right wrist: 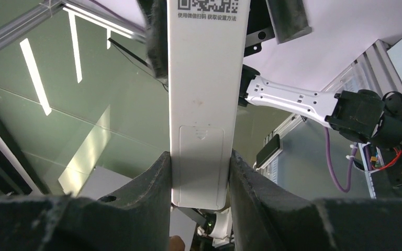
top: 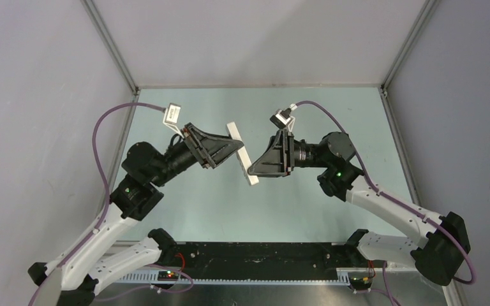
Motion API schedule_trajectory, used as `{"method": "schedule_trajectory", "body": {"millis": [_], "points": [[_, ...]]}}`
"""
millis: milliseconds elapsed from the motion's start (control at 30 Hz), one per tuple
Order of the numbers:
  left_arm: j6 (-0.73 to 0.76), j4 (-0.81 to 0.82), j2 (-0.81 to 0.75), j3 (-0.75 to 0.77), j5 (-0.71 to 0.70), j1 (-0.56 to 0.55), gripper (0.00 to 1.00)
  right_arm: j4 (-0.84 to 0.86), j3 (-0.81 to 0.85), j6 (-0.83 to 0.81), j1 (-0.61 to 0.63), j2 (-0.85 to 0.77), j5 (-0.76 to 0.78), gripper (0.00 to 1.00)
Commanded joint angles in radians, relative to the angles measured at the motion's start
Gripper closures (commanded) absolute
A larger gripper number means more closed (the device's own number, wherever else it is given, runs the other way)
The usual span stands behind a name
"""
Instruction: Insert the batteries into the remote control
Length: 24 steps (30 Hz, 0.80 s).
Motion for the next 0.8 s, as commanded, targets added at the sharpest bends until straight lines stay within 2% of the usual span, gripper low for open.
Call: {"method": "schedule_trajectory", "body": {"millis": [0, 33, 67, 133, 200, 233, 267, 367, 433, 600, 700, 767], "points": [[-0.017, 0.046, 0.003, -0.01, 0.018, 0.001, 0.38, 0.0, 0.018, -0.057, 0.009, 0.001, -0.012, 0.77], [-0.018, 0.046, 0.001, -0.016, 0.012, 0.001, 0.52, -0.019, 0.018, -0.068, 0.01, 0.0, -0.01, 0.76], [-0.019, 0.046, 0.0, -0.021, 0.006, 0.001, 0.58, -0.035, 0.018, -0.098, 0.009, -0.003, -0.006, 0.75], [-0.018, 0.045, -0.006, -0.045, -0.018, 0.001, 0.8, -0.106, 0.018, -0.16, 0.01, -0.03, 0.019, 0.72], [-0.015, 0.04, -0.014, -0.062, -0.039, 0.001, 0.9, -0.236, 0.018, -0.226, 0.01, -0.058, 0.054, 0.59], [-0.012, 0.029, -0.017, -0.066, -0.045, 0.002, 0.93, -0.264, 0.018, -0.25, 0.008, -0.068, 0.078, 0.5], [0.0, 0.021, -0.018, -0.069, -0.06, 0.001, 0.97, -0.324, 0.018, -0.307, 0.006, -0.087, 0.091, 0.46], [0.044, -0.112, -0.01, -0.054, -0.128, 0.001, 1.0, -0.472, 0.018, -0.436, -0.002, -0.131, 0.181, 0.22], [0.073, -0.206, -0.007, -0.048, -0.211, 0.001, 1.0, -0.591, 0.018, -0.517, -0.019, -0.149, 0.234, 0.13], [0.111, -0.389, 0.032, -0.078, -0.449, 0.003, 1.0, -0.953, 0.017, -0.696, -0.044, -0.165, 0.467, 0.05], [0.122, -0.46, 0.107, -0.078, -0.535, 0.004, 1.0, -1.06, -0.006, -0.74, -0.044, -0.191, 0.633, 0.03], [0.121, -0.507, 0.191, -0.067, -0.589, 0.008, 0.99, -1.091, -0.036, -0.744, -0.044, -0.242, 0.678, 0.03]]}}
